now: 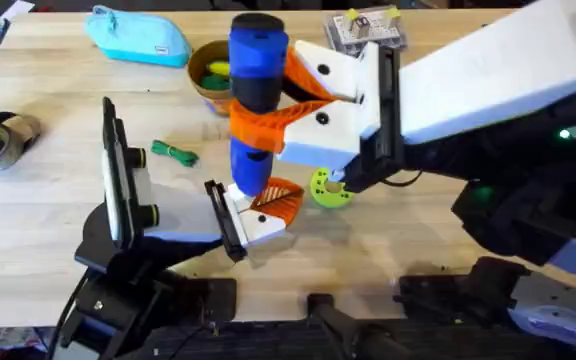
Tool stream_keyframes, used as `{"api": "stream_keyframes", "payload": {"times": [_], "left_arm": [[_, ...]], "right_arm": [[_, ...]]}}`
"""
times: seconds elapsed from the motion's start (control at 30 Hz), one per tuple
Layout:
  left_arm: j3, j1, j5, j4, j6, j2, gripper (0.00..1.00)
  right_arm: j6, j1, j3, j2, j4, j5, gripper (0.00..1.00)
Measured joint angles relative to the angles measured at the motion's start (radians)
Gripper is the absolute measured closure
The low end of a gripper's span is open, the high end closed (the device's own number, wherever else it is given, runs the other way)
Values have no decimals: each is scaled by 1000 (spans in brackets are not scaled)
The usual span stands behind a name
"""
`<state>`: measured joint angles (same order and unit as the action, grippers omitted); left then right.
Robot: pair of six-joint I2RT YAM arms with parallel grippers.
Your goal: Pick up the gripper from the table and insert it into the empty holder that is missing its gripper. Then pick up a screw, insert it into the mounting hole, and use the screwdriver to tighten it. Finally, clean up the table by picking up the vegetable and placing it into the bucket.
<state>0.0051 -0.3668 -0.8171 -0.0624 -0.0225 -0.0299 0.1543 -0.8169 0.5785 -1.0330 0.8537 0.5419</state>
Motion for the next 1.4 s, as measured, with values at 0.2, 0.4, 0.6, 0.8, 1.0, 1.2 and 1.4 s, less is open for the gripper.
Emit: {"api": "stream_keyframes", "payload": {"times": [0.2, 0.4, 0.6, 0.8, 1.0, 1.2, 1.4], "left_arm": [[0, 0, 0, 0, 0, 0, 984], [0, 0, 0, 0, 0, 0, 984], [0, 0, 0, 0, 0, 0, 984], [0, 0, 0, 0, 0, 0, 984], [0, 0, 1, 0, 0, 0, 984], [0, 0, 1, 0, 0, 0, 984], [0, 0, 1, 0, 0, 0, 984]], "right_arm": [[-2, 0, 0, -1, 1, -2, 953], [-5, 0, 0, -1, 1, -2, 955], [-5, 0, 0, -1, -3, -2, 954], [-5, 0, 0, -1, 1, -1, 954], [-4, 0, 0, -1, 54, 0, 953], [-4, 0, 0, -1, 58, 2, 953], [-4, 0, 0, -1, 58, 3, 955]]}}
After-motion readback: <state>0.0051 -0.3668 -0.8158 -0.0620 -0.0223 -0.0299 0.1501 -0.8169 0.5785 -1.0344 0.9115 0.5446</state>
